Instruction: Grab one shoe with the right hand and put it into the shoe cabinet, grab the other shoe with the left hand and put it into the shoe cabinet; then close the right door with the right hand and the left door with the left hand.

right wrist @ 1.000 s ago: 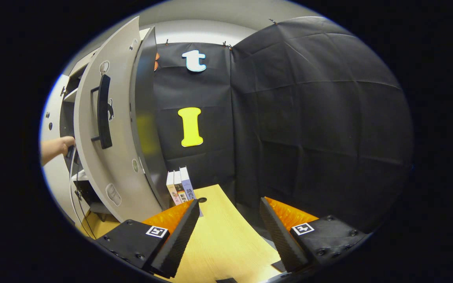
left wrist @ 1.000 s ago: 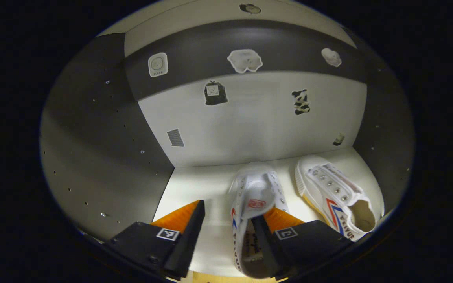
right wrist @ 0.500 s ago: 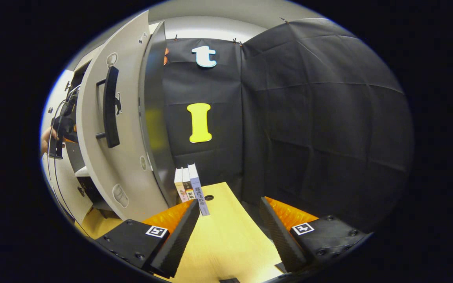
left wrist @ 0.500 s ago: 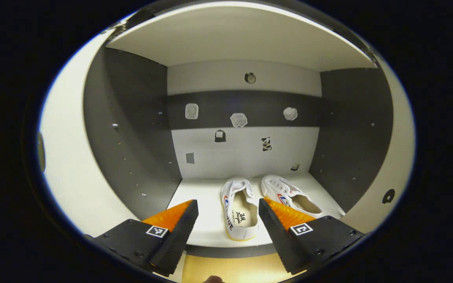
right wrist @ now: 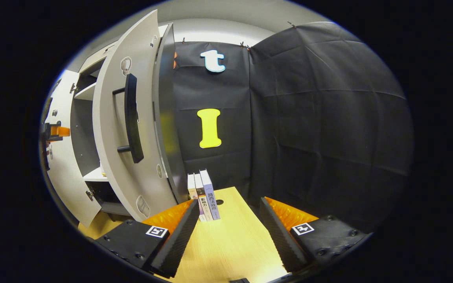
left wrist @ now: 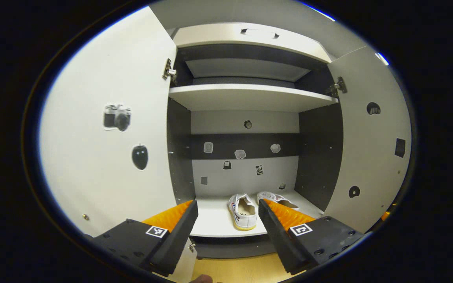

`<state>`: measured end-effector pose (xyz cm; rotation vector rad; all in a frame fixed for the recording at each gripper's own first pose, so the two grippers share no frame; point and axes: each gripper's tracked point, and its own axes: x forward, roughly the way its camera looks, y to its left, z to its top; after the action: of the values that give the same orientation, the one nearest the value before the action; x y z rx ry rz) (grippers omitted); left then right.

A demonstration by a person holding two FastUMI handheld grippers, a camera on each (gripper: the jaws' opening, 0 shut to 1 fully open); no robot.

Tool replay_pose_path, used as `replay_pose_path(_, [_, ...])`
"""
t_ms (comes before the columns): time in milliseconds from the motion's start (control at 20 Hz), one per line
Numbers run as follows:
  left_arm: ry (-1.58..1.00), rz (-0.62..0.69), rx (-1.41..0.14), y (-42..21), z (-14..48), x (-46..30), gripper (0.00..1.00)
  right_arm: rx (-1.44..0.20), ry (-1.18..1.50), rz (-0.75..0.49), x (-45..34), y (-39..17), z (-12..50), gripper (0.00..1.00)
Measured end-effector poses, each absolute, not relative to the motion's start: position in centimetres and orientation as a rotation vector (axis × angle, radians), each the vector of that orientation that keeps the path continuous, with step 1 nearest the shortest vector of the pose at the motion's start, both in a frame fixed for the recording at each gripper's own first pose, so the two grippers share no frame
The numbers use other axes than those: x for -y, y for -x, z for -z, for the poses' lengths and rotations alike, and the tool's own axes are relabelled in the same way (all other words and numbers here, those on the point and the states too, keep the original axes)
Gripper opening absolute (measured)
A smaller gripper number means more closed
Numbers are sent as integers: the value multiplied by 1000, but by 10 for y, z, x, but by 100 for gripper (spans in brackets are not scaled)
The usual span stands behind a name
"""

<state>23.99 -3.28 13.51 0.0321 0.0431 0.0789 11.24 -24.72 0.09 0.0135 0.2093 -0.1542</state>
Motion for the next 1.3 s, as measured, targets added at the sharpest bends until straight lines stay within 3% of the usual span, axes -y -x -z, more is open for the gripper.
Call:
replay_pose_path(550, [-14,-49,-59,-153,-51,68,97,-100,-136,148,257,-162,-75,98])
replay_pose_path(950, [-17,11,-107,-127,-25,97,97,-39,-184,-11,231,-200,-129,98])
replay_pose_path(1300, [35,-39,-130,-119,-12,89,97,-14,-35,-181,172,-198,-136,98])
